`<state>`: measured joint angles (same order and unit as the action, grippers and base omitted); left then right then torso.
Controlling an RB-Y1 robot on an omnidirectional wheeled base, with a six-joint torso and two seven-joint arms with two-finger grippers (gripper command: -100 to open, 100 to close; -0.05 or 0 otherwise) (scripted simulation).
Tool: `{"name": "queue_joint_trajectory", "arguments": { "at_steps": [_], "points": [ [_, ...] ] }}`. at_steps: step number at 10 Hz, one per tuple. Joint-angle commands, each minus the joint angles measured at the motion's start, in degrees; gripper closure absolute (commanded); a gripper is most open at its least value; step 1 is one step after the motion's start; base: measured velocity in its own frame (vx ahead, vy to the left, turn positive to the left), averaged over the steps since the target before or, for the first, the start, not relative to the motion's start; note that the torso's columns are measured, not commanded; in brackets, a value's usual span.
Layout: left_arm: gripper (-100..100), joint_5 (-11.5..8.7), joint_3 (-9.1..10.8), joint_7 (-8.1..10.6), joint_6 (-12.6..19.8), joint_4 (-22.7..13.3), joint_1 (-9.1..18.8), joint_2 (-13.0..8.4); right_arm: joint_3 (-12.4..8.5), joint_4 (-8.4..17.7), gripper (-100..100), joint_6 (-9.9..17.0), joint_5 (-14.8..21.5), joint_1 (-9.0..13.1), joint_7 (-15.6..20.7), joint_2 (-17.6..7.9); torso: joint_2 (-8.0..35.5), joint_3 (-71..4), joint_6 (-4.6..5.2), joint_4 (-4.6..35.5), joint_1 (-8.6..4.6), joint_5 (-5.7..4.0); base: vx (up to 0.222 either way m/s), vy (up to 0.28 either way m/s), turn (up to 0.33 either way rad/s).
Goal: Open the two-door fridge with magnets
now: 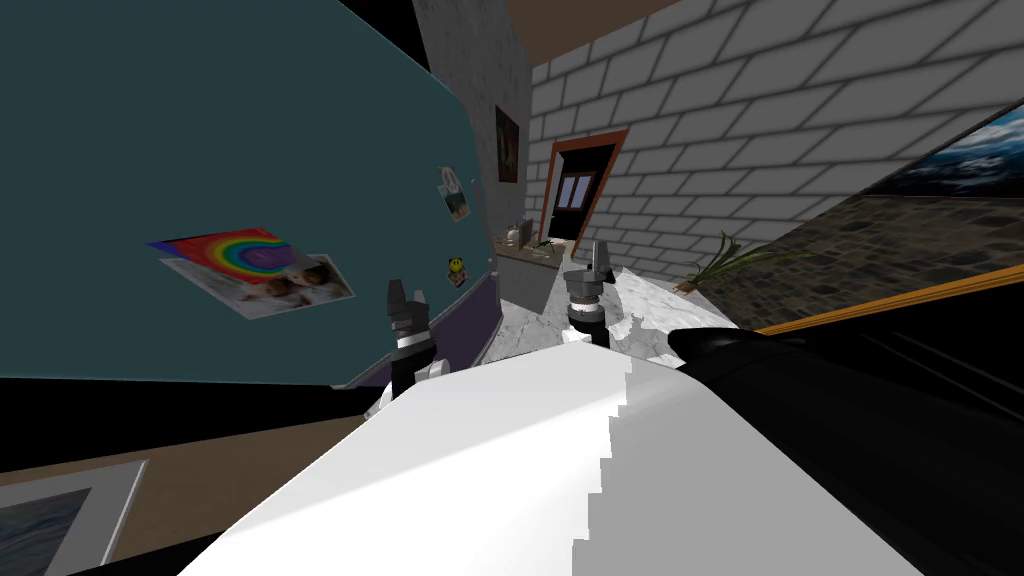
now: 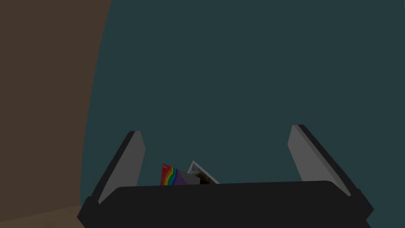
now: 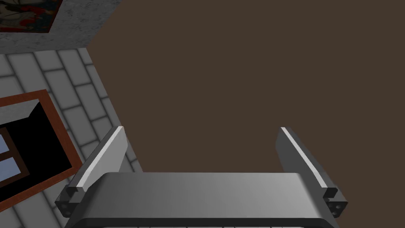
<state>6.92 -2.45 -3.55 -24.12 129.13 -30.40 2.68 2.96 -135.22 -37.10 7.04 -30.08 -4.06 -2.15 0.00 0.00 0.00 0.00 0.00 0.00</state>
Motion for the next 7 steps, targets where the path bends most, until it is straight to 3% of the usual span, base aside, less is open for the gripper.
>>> {"name": "queue_joint_trajectory", "arguments": {
  "at_steps": [1,7],
  "points": [
    [0,0.0,0.00,0.00,0.0,0.0,0.0,0.0,0.0,0.0,0,0.0,0.0,0.0,0.0,0.0,2.3,-4.7,0.00,2.3,0.00,0.00,0.000,0.000,0.000],
    [0,0.0,0.00,0.00,0.0,0.0,0.0,0.0,0.0,0.0,0,0.0,0.0,0.0,0.0,0.0,26.9,-53.8,0.00,26.9,0.00,0.00,0.000,0.000,0.000]
  ]
}}
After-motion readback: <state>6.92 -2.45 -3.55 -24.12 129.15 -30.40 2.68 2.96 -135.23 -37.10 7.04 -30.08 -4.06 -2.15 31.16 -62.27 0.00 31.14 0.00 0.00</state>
